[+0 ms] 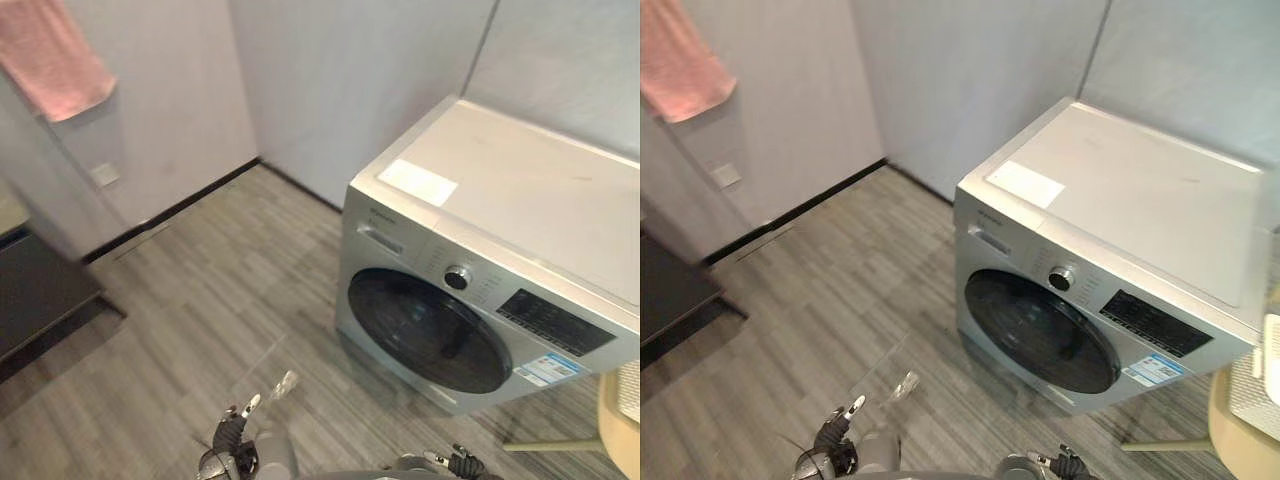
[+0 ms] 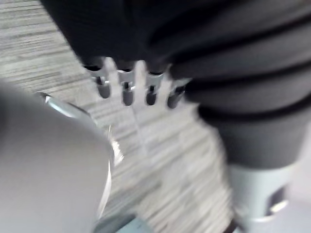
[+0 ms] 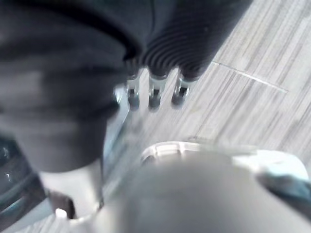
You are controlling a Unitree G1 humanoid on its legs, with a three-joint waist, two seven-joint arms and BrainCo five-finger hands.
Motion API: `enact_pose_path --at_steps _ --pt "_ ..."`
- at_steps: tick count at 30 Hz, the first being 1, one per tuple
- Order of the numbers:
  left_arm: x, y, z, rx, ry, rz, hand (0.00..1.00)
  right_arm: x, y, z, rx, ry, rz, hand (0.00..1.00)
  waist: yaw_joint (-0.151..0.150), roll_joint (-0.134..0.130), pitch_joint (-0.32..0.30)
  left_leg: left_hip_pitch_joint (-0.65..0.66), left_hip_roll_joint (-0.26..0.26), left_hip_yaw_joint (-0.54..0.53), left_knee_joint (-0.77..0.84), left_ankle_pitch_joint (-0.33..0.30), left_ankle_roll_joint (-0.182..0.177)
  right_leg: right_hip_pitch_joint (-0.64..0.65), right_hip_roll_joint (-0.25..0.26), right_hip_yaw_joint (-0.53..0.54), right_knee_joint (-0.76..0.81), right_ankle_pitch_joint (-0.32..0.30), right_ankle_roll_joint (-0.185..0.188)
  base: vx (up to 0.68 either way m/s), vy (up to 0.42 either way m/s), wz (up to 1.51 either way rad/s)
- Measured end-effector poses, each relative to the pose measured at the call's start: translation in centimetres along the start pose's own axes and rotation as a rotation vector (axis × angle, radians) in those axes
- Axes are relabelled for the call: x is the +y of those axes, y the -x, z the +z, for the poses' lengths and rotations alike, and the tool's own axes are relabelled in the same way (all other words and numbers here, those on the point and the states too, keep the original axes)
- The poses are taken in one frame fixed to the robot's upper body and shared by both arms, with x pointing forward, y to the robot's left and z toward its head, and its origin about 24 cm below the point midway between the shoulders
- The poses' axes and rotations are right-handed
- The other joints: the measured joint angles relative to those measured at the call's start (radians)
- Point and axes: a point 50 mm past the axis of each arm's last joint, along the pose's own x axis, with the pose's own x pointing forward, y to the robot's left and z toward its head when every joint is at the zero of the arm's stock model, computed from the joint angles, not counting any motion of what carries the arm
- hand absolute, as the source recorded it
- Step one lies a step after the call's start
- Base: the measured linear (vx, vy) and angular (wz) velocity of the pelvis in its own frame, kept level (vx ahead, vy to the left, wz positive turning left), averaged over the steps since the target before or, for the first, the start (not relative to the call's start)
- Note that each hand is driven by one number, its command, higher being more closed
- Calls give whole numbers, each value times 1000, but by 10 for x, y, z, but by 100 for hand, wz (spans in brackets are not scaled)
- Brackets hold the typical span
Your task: Pick up the laundry basket with both hands and put the clothes into the washing machine.
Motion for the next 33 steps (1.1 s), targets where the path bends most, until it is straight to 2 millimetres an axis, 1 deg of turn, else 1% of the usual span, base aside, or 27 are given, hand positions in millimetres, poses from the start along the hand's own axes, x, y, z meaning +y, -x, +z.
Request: enact_pose_path --at_steps 1,2,3,4,5,6,7,8,9,11,14,15,17,18,19,20,21,22,24,25,26,27,29,30,31,32,33 --pt "10 2 -8 30 30 36 0 -1 0 0 1 -13 -7 0 1 7 12 -26 -3 77 0 11 5 11 -17 -22 -17 -2 -3 -36 -138 64" --pt "17 8 -25 82 82 71 0 -4 0 6 -19 -17 -21 0 -4 37 9 -27 5 172 -34 6 11 17 -11 -35 -41 5 -1 -17 -115 57" --pt "20 11 -35 117 119 94 0 -9 0 7 -24 -21 -35 0 -4 53 8 -22 6 227 -72 5 11 20 -4 -45 -59 13 2 47 -52 36" --pt "28 20 -55 186 177 142 0 -13 0 8 -22 -34 -47 0 -1 69 6 -1 7 327 -167 7 13 23 13 -57 -100 32 7 114 -10 21" --pt "37 30 -76 265 218 190 0 -12 0 6 -18 -73 -53 0 4 72 -1 33 3 429 -285 4 33 33 40 -67 -152 56 10 157 1 16" --pt "41 35 -85 297 245 214 0 -11 1 4 -14 -95 -55 0 7 68 -8 50 4 474 -339 -7 56 34 52 -77 -176 68 7 205 6 27" --pt "46 40 -93 332 282 244 0 -9 2 -3 2 -150 -59 0 14 64 -34 73 -10 500 -431 -13 111 32 67 -101 -206 82 7 231 -5 30" --pt "46 39 -92 330 306 251 0 -4 3 -13 24 -183 -52 0 36 26 -46 74 -31 502 -468 3 117 29 58 -115 -226 100 16 227 -20 32" --pt "45 39 -92 329 328 253 0 0 3 -14 28 -198 -45 0 42 9 -56 72 -41 501 -473 3 117 35 53 -124 -241 107 21 240 -21 24" --pt "49 36 -86 297 377 269 0 14 4 -20 38 -227 -19 0 58 -44 -97 96 -87 504 -472 -25 137 77 16 -134 -256 114 31 283 25 33" --pt "39 28 -73 247 377 237 0 23 4 -14 15 -212 13 0 64 -44 -140 156 -125 501 -488 -75 136 93 -35 -128 -162 111 36 258 118 21" --pt "34 23 -62 214 319 194 0 26 3 -10 6 -182 24 0 67 -38 -160 219 -170 473 -533 -109 137 59 -113 -125 67 92 61 207 177 46" --pt "22 16 -50 185 239 129 0 27 3 -5 -15 -158 29 0 49 -38 -171 251 -208 429 -538 -124 147 -1 -184 -92 275 118 19 254 176 84" --pt "9 9 -35 142 172 69 0 29 3 2 -47 -140 36 0 38 -46 -173 281 -242 386 -538 -136 163 -79 -226 -3 463 192 -77 310 146 110" --pt "0 4 -24 113 118 28 0 32 3 8 -64 -124 50 0 25 -54 -172 294 -260 351 -535 -142 173 -129 -221 85 571 238 -94 366 131 121" --pt "-12 1 -13 82 58 -15 0 40 2 16 -84 -104 79 0 14 -57 -168 310 -270 308 -527 -150 188 -198 -180 202 681 211 -57 267 67 96" --pt "-18 -1 -9 67 37 -35 0 44 1 21 -95 -103 92 0 8 -61 -164 315 -270 285 -521 -153 194 -228 -155 240 717 191 -47 229 16 102" --pt "-29 -2 -2 45 8 -66 0 51 1 27 -115 -107 111 0 -4 -57 -150 328 -267 238 -517 -156 199 -282 -104 291 749 148 -46 188 -35 107" --pt "-42 -3 4 25 -23 -102 0 55 2 30 -133 -128 123 0 -7 -72 -142 349 -259 177 -506 -167 203 -345 -39 344 704 97 -13 170 -91 110" --pt "-48 -2 1 34 -18 -115 0 54 2 28 -135 -134 119 0 -8 -72 -139 357 -248 136 -490 -181 192 -356 -2 375 598 74 6 144 -172 113" --pt "-50 -1 -1 37 -12 -120 0 52 2 24 -125 -136 110 0 -15 -69 -141 360 -236 97 -479 -193 179 -335 28 409 417 72 8 142 -190 113" --pt "-51 -1 -1 37 -12 -121 0 51 2 22 -116 -138 108 0 -15 -68 -140 362 -232 70 -475 -200 170 -321 43 432 320 73 10 141 -233 112" --pt "-46 -1 -2 37 -33 -110 0 49 2 10 -68 -144 99 0 -22 -73 -142 363 -222 -17 -446 -232 131 -260 76 516 16 128 4 196 -350 112" --pt "-45 -1 -1 35 -41 -107 0 48 2 4 -50 -150 97 0 -23 -82 -144 359 -228 -41 -432 -246 117 -243 71 523 -28 152 -7 247 -488 111" --pt "-43 -2 -1 35 -38 -97 0 49 3 -2 -32 -195 94 0 -25 -101 -153 360 -229 -78 -414 -266 94 -226 61 503 -32 209 37 214 -429 104" --pt "-43 -1 -6 55 -59 -99 0 45 3 -1 -33 -198 84 0 -29 -75 -157 361 -196 -94 -416 -270 73 -213 83 447 -32 189 5 227 -385 88" --pt "-44 0 -9 66 -57 -101 0 41 2 0 -33 -192 77 0 -28 -59 -162 369 -175 -100 -414 -273 61 -207 97 431 -37 184 -4 240 -339 67"
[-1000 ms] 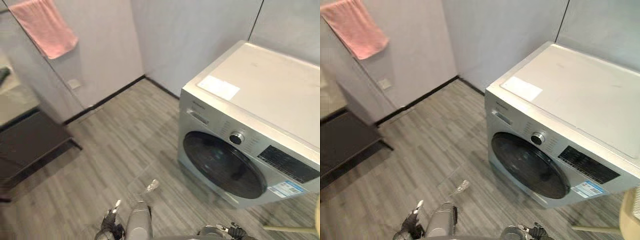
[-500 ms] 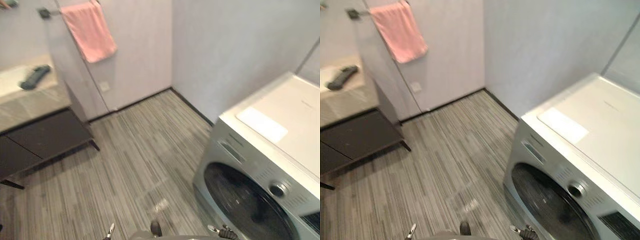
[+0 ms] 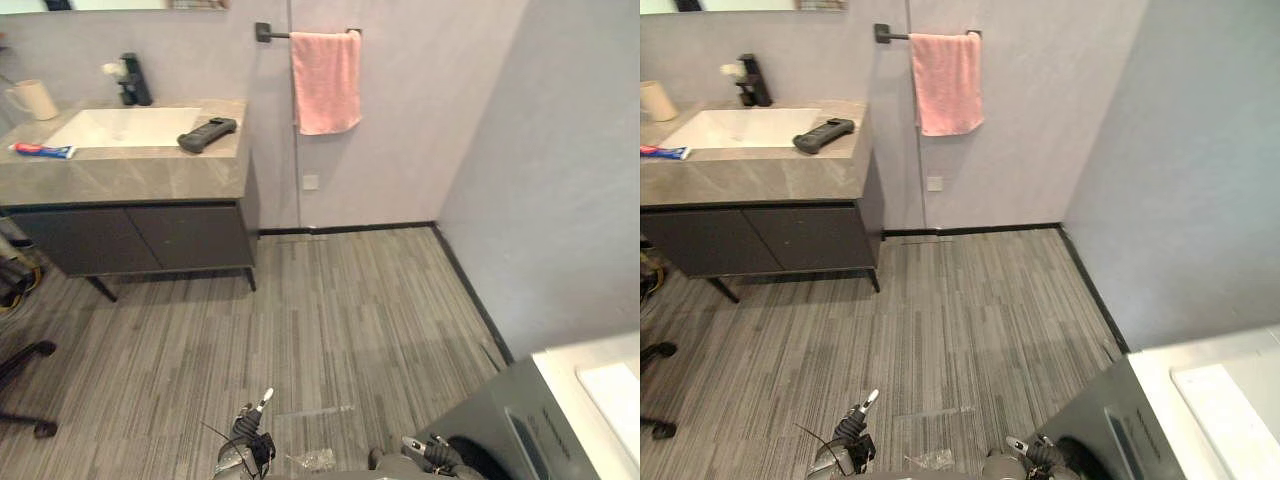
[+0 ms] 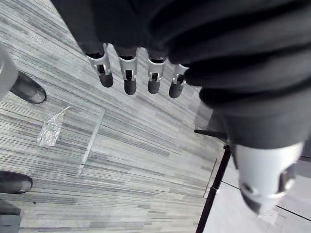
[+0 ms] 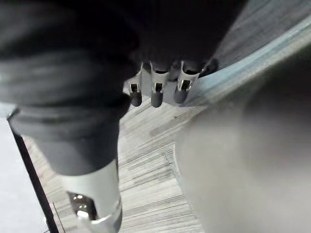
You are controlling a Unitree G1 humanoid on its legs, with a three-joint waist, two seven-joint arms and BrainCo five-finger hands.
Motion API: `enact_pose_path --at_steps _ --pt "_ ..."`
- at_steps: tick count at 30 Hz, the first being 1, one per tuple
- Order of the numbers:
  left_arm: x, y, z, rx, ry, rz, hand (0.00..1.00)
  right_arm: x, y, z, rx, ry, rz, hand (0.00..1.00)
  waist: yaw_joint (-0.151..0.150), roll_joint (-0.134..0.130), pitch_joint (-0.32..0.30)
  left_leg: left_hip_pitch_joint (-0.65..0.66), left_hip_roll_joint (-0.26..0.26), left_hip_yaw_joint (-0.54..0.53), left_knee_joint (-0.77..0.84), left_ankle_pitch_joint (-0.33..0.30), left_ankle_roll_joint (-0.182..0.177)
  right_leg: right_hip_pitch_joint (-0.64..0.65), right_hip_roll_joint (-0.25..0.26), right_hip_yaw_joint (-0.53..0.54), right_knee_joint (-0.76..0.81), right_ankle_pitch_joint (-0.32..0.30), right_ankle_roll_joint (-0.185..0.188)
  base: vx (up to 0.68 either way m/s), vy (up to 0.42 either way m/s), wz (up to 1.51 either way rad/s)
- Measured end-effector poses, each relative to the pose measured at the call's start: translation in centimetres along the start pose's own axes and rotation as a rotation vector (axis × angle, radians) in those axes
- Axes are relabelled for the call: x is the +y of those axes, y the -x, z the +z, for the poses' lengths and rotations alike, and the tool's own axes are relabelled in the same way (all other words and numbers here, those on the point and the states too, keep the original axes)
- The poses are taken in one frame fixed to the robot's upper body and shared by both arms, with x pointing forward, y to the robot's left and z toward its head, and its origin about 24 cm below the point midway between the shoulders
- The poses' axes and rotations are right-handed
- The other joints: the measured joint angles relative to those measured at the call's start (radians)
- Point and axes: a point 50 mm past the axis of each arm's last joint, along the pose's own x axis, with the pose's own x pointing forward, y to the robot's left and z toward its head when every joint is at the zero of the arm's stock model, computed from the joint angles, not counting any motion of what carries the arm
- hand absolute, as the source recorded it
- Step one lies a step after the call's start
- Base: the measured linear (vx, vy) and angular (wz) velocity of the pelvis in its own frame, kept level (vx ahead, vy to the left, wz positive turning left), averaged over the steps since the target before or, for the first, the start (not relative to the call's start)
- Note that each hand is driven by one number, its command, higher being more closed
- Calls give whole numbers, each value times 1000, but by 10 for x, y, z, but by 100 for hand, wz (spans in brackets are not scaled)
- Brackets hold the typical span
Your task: Pick up the laundry basket with both hands and put the clothes into the washing machine.
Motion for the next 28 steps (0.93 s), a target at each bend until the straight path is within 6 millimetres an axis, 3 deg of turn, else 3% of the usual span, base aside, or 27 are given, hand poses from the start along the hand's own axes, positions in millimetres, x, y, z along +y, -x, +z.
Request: enact_pose_path --at_steps 2,4,7,9,10,12,13,14,16,20,22,24,28 --pt "0 2 -8 22 45 5 0 -5 -1 5 -6 8 -13 0 -4 41 3 7 72 3 -1 -7 -36 47 46 -70 -29 -5 -20 233 -340 61" --pt "2 2 -9 26 64 12 0 -6 -1 3 7 6 -16 0 0 43 4 15 105 2 4 -12 -65 83 75 -113 -45 -16 -42 134 -217 53" --pt "1 2 -6 16 82 11 0 -2 -2 5 -1 20 -28 0 -1 38 20 -22 111 10 119 -26 -89 135 76 -158 -61 -28 -56 78 -139 51" --pt "5 1 0 -10 101 24 0 0 -3 9 -6 16 -17 0 1 35 32 -127 92 15 309 -30 -96 148 63 -190 -52 -44 -60 -23 -20 50" --pt "5 1 3 -21 104 24 0 -1 -3 11 -10 16 -20 0 4 52 34 -186 87 27 418 -28 -96 152 65 -215 -47 -48 -58 -53 11 49" --pt "7 1 4 -27 120 33 0 -2 -4 12 -12 4 -25 0 9 52 49 -204 107 83 444 -26 -94 165 57 -235 -31 -62 -54 -54 34 49" --pt "8 1 5 -29 118 34 0 -2 -3 11 -11 -3 -25 0 18 43 48 -191 119 155 388 -23 -84 165 36 -253 -35 -65 -56 -59 69 54" --pt "8 1 5 -29 118 34 0 -4 -3 12 -12 -16 -32 0 23 44 50 -168 134 252 311 -34 -45 161 25 -267 -42 -63 -52 -56 81 48" --pt "7 2 2 -20 121 35 0 -6 -3 12 -15 -21 -40 0 26 56 41 -132 131 332 206 -34 3 145 6 -276 -33 -68 -36 -65 119 27" --pt "25 3 -7 19 70 68 0 -4 -2 1 16 -83 -46 0 21 27 14 -34 49 341 -53 88 5 165 -36 -270 -121 -9 -13 3 91 6" --pt "25 3 -11 39 16 56 0 -9 0 -4 32 -112 -64 0 13 31 7 6 33 338 -141 132 6 169 -40 -275 -147 3 -3 39 31 6" --pt "26 3 -13 50 -30 45 0 -9 -1 -4 34 -113 -66 0 -2 35 6 23 28 332 -171 154 12 183 -39 -281 -166 11 -2 94 8 8" --pt "31 4 -17 76 -95 40 0 -13 0 -6 45 -120 -79 0 -3 36 5 37 27 328 -185 161 15 198 -27 -285 -194 18 -2 52 -20 1"
